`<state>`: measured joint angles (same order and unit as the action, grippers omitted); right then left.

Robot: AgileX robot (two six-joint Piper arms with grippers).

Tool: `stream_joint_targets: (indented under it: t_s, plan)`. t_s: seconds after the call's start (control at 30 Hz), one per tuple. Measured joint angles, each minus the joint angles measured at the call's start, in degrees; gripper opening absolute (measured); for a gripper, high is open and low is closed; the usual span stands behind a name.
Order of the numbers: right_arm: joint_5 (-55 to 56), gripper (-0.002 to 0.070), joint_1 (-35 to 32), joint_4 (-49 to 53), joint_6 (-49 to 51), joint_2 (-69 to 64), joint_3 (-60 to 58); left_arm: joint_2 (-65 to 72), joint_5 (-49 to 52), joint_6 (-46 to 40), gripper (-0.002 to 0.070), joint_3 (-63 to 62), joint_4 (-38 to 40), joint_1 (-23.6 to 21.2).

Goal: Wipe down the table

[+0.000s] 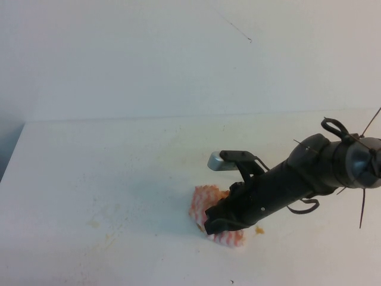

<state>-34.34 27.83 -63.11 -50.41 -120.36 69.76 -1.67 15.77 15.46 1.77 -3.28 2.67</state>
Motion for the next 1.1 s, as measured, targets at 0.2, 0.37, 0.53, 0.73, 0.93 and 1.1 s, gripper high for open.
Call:
stream_joint_targets:
  t_s: [0.2, 0.37, 0.53, 0.73, 0.93, 1.1]
  plan:
    - [2.18, 0.0006, 0.12, 0.22, -0.02, 1.82, -0.19, 0.0, 0.0, 0.0, 0.0, 0.0, 0.0, 0.0]
    - [3.55, 0.0006, 0.12, 0.22, -0.23, 6.02, -0.19, 0.0, 0.0, 0.0, 0.0, 0.0, 0.0, 0.0]
    - [2.03, 0.0006, 0.12, -0.76, -1.42, 8.71, -0.19, 0.0, 0.0, 0.0, 0.0, 0.0, 0.0, 0.0]
    - [1.18, 0.0006, 1.66, -2.39, -3.51, 9.07, -0.19, 0.0, 0.0, 0.0, 0.0, 0.0, 0.0, 0.0]
    - [3.97, 0.0006, 3.72, -4.33, -4.95, 8.14, -0.19, 0.0, 0.0, 0.0, 0.0, 0.0, 0.0, 0.0]
    - [4.08, 0.0006, 3.76, -4.91, -5.65, 3.94, -0.19, 0.0, 0.0, 0.0, 0.0, 0.0, 0.0, 0.0]
